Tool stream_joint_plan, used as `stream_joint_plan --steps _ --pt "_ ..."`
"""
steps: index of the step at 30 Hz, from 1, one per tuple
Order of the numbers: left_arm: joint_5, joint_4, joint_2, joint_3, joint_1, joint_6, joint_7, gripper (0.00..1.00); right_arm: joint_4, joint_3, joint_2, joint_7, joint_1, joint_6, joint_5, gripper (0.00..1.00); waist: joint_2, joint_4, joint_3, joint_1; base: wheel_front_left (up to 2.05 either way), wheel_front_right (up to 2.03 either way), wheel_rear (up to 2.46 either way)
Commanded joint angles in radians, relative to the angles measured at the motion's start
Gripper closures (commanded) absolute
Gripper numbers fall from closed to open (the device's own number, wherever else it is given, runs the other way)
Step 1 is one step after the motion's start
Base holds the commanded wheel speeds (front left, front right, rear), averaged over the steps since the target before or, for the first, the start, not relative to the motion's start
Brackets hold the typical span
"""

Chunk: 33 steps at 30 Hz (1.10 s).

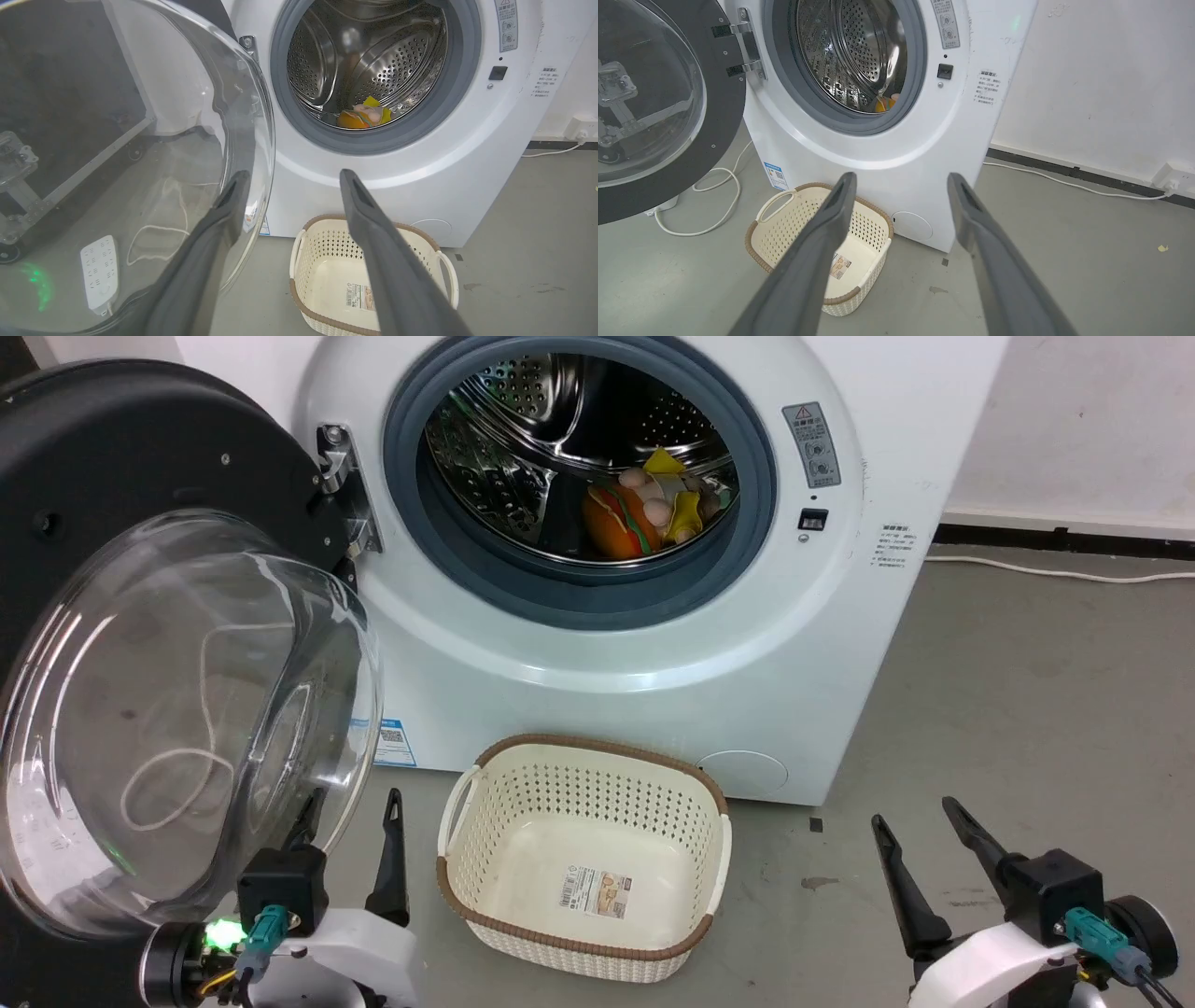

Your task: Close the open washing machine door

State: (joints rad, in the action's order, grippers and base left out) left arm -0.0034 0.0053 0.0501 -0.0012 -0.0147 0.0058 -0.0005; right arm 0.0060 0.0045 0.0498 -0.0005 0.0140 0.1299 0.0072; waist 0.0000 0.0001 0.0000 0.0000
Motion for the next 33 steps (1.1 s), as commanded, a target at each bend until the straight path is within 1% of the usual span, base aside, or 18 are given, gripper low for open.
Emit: stream_joint_plan --steps 1,6,7,8,9,16,22,33 --pt "-0.012 0.001 0.000 -0.003 0.004 -0.001 -0.007 0.00 0.003 0.004 0.000 -0.007 0.003 0.000 0.011 0.00 0.0000 0.000 0.000 0.0000 0.00 0.00 0.00" --pt "-0.029 0.005 0.000 -0.008 0.009 -0.004 -0.017 0.00 0.009 0.012 0.000 -0.017 0.006 0.000 0.029 0.00 0.0000 0.001 0.000 0.0000 0.00 0.00 0.00" --pt "-0.032 0.006 0.000 -0.009 0.010 -0.004 -0.019 0.24 0.010 0.014 0.000 -0.020 0.007 0.000 0.033 0.00 0.0000 0.001 0.000 0.0000 0.00 0.00 0.00" --pt "-0.036 0.006 0.000 -0.010 0.011 -0.005 -0.021 0.83 0.012 0.016 0.000 -0.022 0.007 0.000 0.037 0.00 0.0000 0.001 0.000 0.0000 0.00 0.00 0.00" --pt "-0.039 0.007 0.000 -0.011 0.012 -0.005 -0.024 1.00 0.013 0.018 0.000 -0.024 0.008 0.000 0.041 0.00 0.0000 0.002 0.000 0.0000 0.00 0.00 0.00" --pt "-0.064 0.007 0.000 -0.017 0.017 -0.012 -0.039 1.00 0.024 0.030 0.000 -0.039 0.013 0.000 0.070 0.00 0.0000 0.005 -0.003 0.0000 0.00 0.00 0.00" --pt "-0.088 -0.026 0.000 -0.009 0.008 -0.016 -0.051 1.00 0.033 0.038 0.000 -0.051 0.018 0.000 0.095 0.00 0.0000 0.013 -0.006 0.0000 0.00 0.00 0.00" --pt "-0.125 -0.133 0.000 0.053 -0.024 -0.020 -0.074 1.00 0.057 0.044 0.000 -0.074 0.025 0.000 0.147 0.00 0.0000 0.046 -0.010 0.0000 0.00 0.00 0.00"
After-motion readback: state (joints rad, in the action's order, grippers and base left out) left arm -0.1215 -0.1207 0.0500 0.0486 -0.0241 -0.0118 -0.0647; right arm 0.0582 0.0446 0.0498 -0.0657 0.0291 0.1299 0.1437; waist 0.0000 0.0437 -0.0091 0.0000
